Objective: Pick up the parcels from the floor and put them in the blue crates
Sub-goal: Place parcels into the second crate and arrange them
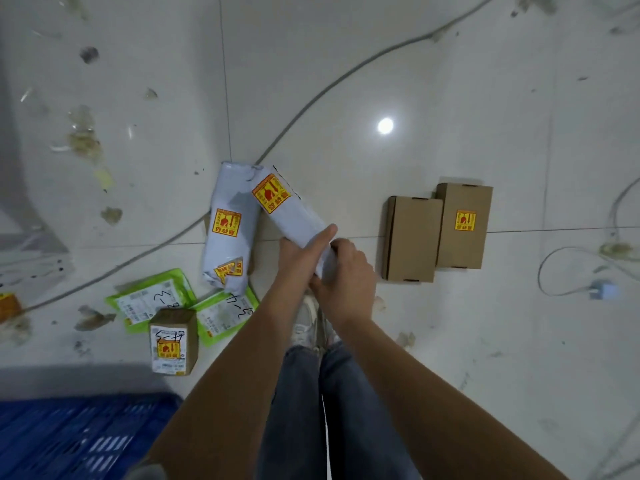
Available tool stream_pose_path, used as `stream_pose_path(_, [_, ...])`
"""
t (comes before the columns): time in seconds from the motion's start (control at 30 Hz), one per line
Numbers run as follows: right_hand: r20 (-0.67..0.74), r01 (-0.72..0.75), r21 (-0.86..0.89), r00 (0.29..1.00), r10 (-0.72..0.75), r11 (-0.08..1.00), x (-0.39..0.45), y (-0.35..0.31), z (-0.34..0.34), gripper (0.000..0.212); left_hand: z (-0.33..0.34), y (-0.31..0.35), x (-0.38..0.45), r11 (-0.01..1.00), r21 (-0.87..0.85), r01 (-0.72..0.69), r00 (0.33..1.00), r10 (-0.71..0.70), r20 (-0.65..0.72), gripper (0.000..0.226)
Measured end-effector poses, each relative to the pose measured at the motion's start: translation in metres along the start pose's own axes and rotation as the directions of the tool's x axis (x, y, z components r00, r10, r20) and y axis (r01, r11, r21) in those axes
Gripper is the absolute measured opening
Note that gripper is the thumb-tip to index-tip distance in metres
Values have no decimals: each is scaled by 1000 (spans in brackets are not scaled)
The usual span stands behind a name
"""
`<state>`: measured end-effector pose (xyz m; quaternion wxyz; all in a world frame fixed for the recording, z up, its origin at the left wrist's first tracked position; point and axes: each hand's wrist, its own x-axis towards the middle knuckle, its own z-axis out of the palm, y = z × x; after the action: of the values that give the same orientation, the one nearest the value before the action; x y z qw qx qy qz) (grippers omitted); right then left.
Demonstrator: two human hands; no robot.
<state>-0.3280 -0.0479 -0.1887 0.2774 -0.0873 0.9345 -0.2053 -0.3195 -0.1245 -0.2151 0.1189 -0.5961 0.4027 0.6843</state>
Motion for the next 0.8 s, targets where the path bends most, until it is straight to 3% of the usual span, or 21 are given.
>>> stream_pose_path(0.1, [42, 13, 216, 999, -23, 976, -15, -9, -2, 38, -11, 7, -14, 998, -49, -24, 988, 17, -154, 40])
stream_pose_path(0.17, [142, -154, 452, 985, 100, 879, -20, -9, -8, 33, -29, 13, -26, 999, -18, 37, 983, -40, -178, 57])
stream_pose_path(0.23, [177, -317, 576, 948, 264, 754, -18, -4, -15, 31, -53, 14, -38, 998, -7, 56, 997, -56, -59, 65])
stream_pose_path(0.3, [236, -408, 567, 913, 333, 715, -15, 1, -24, 45, -77, 9, -52, 995, -54, 87, 993, -82, 83, 56])
stream_pose_path(0.4, [500, -538, 556, 825, 262, 634, -15, 2, -38, 61, -112, 3, -72, 978, -55, 203, 953, -185, 238, 49])
stream_pose_path(0.5, [712, -665, 548, 689, 134, 508, -20, -9, -45, 38, -138, -6, -90, 975, -35, 220, 938, -201, 284, 46])
stream_pose_path(0.57, [727, -678, 553, 677, 118, 484, -27, -18, -41, 26, -151, -14, -103, 970, -147, 192, 952, -147, 270, 39])
stream_pose_path(0.67, [699, -695, 622, 700, 145, 360, -34, -31, -27, 30, -167, -33, -117, 883, -453, 122, 981, -38, 191, 37])
stream_pose_path(0.73, [688, -692, 663, 713, 132, 286, -39, -39, -16, 33, -175, -51, -121, 799, -598, 63, 997, -29, 67, 47])
stream_pose_path(0.8, [691, -696, 678, 713, 117, 239, -45, -46, -3, 30, -176, -67, -125, 775, -632, -13, 996, -43, -73, 28])
